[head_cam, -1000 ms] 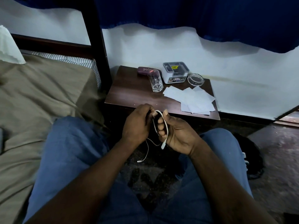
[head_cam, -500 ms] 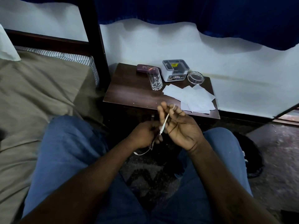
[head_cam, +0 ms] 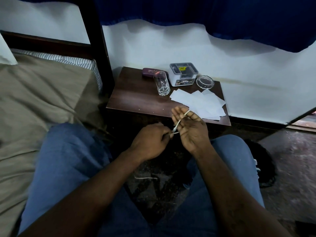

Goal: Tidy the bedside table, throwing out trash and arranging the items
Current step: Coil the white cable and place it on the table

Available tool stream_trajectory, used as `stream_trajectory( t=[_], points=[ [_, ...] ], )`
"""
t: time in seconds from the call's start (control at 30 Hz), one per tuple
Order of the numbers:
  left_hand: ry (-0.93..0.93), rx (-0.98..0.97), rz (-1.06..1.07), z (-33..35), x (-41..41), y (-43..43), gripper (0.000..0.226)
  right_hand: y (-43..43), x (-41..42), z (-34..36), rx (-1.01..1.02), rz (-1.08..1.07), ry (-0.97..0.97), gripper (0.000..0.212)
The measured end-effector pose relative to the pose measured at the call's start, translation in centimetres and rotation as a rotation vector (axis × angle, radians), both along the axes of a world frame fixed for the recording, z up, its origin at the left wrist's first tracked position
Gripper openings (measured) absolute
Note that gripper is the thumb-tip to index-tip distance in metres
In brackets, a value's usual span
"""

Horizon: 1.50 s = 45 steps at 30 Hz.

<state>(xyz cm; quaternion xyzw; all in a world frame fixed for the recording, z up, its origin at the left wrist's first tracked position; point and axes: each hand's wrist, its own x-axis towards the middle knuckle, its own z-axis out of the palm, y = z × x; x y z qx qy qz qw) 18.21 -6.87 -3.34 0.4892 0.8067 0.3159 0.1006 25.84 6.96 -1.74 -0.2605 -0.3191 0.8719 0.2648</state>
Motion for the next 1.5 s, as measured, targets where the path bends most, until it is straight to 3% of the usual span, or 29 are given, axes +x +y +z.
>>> stream_trajectory(
  t=[0.13,0.2,0.3,0.4,0.5,0.63,0.77,0.87,0.93,1.03,1.2,1.3,1.5],
  points=[
    [0.085,0.072,0.034,0.5,0.0,-0.4,0.015,0.8,0.0,-0.1,-0.204,-0.040,0.022,0.026],
    [0.140,0.090,0.036,0.8,-0.3,-0.6,0.012,0.5,0.0,-0.2,0.006,-0.002,-0.073,0.025],
    [0.225,0.117,0.048,1.2,-0.7,-0.7,0.009,-1.0,0.2,-0.8,0.549,0.127,-0.289,0.025],
    [0.221,0.148,0.106,1.5,-1.7,-0.8,0.012,-1.9,0.2,-1.4,0.683,0.292,-0.362,0.023],
    [0.147,0.200,0.118,1.4,-2.7,-1.2,0.012,-2.1,0.0,-1.3,0.645,0.353,-0.408,0.023],
    [0.034,0.246,0.096,1.2,-3.6,-1.4,0.014,-2.1,0.2,-0.7,0.544,0.484,-0.482,0.041],
    [-0.117,0.278,0.021,0.9,-4.1,-1.1,0.012,-1.1,1.4,0.1,0.448,0.628,-0.521,0.035],
    [-0.273,0.310,-0.010,0.8,-4.0,-0.7,0.010,-0.1,1.9,1.1,0.268,0.758,-0.466,0.039],
    [-0.489,0.316,-0.011,0.5,-3.8,-0.3,0.008,0.2,2.1,1.5,0.087,0.790,-0.341,0.040],
    [-0.835,0.270,0.054,-0.2,-2.8,0.4,0.013,0.6,2.1,1.8,-0.168,0.724,-0.092,0.039],
    [-1.073,0.184,0.077,-0.8,0.2,1.4,0.023,1.2,1.2,1.2,-0.291,0.390,0.095,0.030],
    [-1.107,0.142,0.068,-1.1,0.8,1.6,0.024,1.4,0.9,0.8,-0.270,0.278,0.124,0.023],
    [-0.953,0.111,0.077,-1.4,1.2,1.6,0.030,0.9,0.5,0.3,-0.147,0.143,0.079,0.020]
  ],
)
